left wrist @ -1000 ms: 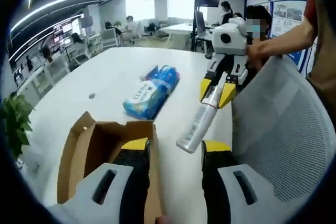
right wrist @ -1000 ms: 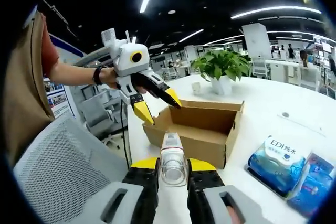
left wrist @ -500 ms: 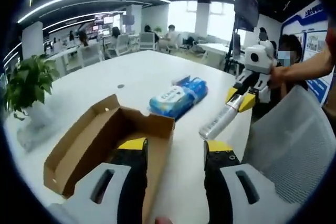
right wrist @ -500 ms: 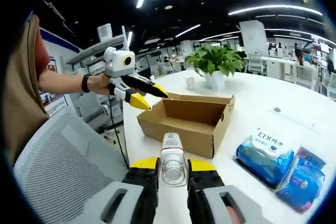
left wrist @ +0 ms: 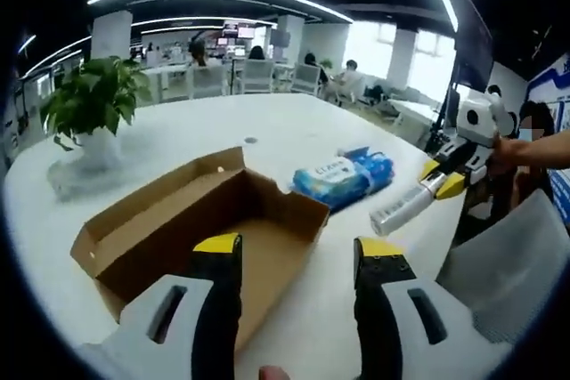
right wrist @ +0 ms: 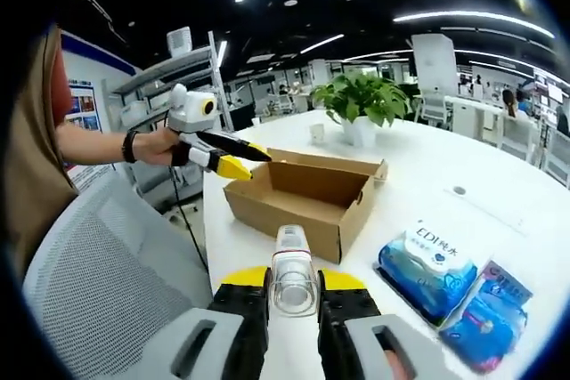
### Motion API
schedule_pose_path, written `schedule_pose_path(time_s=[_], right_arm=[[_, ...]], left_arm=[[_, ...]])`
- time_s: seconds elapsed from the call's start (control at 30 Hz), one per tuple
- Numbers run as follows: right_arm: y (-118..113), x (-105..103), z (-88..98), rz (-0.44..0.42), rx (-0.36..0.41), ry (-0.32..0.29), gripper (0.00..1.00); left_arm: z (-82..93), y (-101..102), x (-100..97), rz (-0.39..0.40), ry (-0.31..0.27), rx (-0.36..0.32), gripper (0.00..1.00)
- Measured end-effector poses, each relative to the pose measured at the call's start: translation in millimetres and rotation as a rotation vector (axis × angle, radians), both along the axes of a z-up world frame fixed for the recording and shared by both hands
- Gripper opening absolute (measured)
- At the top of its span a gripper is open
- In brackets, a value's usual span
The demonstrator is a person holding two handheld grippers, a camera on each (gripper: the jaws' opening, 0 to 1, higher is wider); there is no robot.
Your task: Operate the shoe box by opening the lid, removing the specified soft item, and placing it in the target area until the item is outside and the box remains undamaged.
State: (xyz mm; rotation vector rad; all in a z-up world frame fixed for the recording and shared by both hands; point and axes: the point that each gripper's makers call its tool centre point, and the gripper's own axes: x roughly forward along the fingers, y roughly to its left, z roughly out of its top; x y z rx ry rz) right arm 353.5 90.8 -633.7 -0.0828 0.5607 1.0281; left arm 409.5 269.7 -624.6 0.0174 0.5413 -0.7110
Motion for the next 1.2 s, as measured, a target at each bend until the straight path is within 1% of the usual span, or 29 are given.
schedule_pose_path(time_s=[0.03,0.1,0.13,0.2,0.33,0.4,0.47,0.57,0.63,0.7,0.8,0.83,1.07,1.1,1.2], right_arm=[[-2,2,1.0,0.003,-0.005,-0.002,0.15],[-5,7,2.6,0.007,-0.018,-0.005,0.15],[-7,9,3.1,0.007,-0.023,-0.007,0.15],[-11,16,4.0,0.004,-0.036,-0.012,0.16],[-18,30,4.4,0.005,-0.064,-0.014,0.16],[-22,37,5.7,0.002,-0.074,-0.016,0.16],[-26,47,9.2,-0.005,-0.079,-0.020,0.16],[-31,62,11.7,-0.011,-0.095,-0.025,0.16],[-36,74,11.1,-0.008,-0.126,-0.028,0.16],[-39,86,12.4,-0.009,-0.137,-0.031,0.16],[-43,100,14.2,-0.009,-0.170,-0.039,0.16],[-44,106,14.0,-0.002,-0.191,-0.047,0.16],[-47,128,16.8,0.039,-0.283,-0.062,0.16],[-49,132,15.9,0.053,-0.312,-0.066,0.16],[-51,144,16.3,0.062,-0.345,-0.073,0.16]], left_arm=[[0.2,0,1.2,0.013,-0.002,-0.003,0.50],[-2.5,3,5.7,0.069,0.014,0.001,0.51],[-2.2,4,8.3,0.091,0.011,-0.005,0.51],[-1.7,4,12.2,0.118,0.013,-0.025,0.52],[-0.2,0,17.6,0.141,0.004,-0.040,0.52],[0.4,-2,16.2,0.149,-0.004,-0.036,0.52],[0.3,2,17.1,0.175,-0.034,-0.003,0.53],[-0.7,3,16.5,0.180,-0.037,0.009,0.55],[0.0,4,15.9,0.181,-0.038,0.006,0.55],[-0.2,4,15.0,0.183,-0.036,0.005,0.55],[-2.9,4,13.3,0.178,-0.033,0.022,0.55],[-2.9,4,13.3,0.174,-0.034,0.023,0.55],[-4.2,2,15.5,0.175,-0.022,0.000,0.54],[-3.9,2,15.6,0.175,-0.023,-0.002,0.54],[-4.9,2,16.3,0.167,-0.027,0.006,0.54]])
